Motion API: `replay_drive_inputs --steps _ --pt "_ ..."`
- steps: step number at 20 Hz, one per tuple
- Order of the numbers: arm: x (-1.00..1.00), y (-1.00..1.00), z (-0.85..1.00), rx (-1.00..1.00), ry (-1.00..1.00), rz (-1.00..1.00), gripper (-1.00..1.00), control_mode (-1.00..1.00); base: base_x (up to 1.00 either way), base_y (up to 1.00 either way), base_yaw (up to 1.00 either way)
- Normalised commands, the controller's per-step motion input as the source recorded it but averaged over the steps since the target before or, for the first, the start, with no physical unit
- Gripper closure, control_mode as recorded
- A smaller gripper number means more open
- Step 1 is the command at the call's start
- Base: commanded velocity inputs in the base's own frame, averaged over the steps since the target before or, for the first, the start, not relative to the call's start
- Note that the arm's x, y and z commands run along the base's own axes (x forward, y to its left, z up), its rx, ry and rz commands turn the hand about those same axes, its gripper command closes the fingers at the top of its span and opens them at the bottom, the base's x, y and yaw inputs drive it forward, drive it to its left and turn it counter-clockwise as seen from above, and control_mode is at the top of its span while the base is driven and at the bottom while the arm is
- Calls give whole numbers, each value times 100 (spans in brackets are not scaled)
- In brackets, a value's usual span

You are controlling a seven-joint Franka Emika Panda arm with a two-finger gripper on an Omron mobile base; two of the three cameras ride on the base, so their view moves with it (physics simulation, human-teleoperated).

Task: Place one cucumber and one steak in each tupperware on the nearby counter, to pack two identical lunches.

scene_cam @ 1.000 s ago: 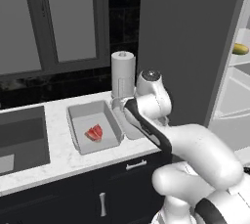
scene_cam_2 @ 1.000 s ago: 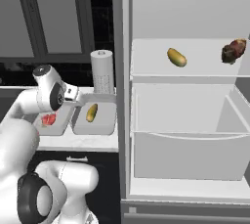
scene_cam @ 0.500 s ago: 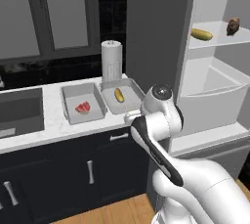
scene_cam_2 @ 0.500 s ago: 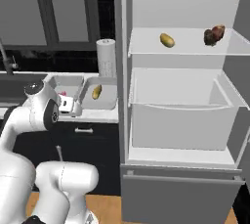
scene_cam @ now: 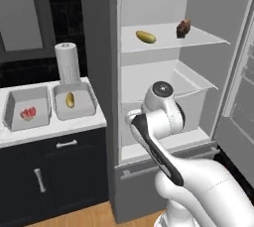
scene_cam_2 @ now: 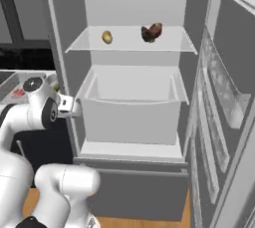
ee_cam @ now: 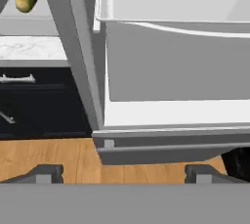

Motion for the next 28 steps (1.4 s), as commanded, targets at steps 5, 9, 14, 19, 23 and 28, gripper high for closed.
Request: replay_drive_inputs --steps 5,9,14,19,23,28 --pt "0 0 0 0 0 0 -100 100 85 -86 8" --pt "0 0 0 0 0 0 -100 100 67 -66 8" --pt "14 1 54 2 2 4 -100 -100 37 0 0" --pt "-11 26 100 0 -15 12 -100 -100 0 0 0" --pt "-53 0 100 0 -30 17 -100 -100 0 0 0" --pt "-24 14 100 3 -27 20 -100 -100 0 0 0"
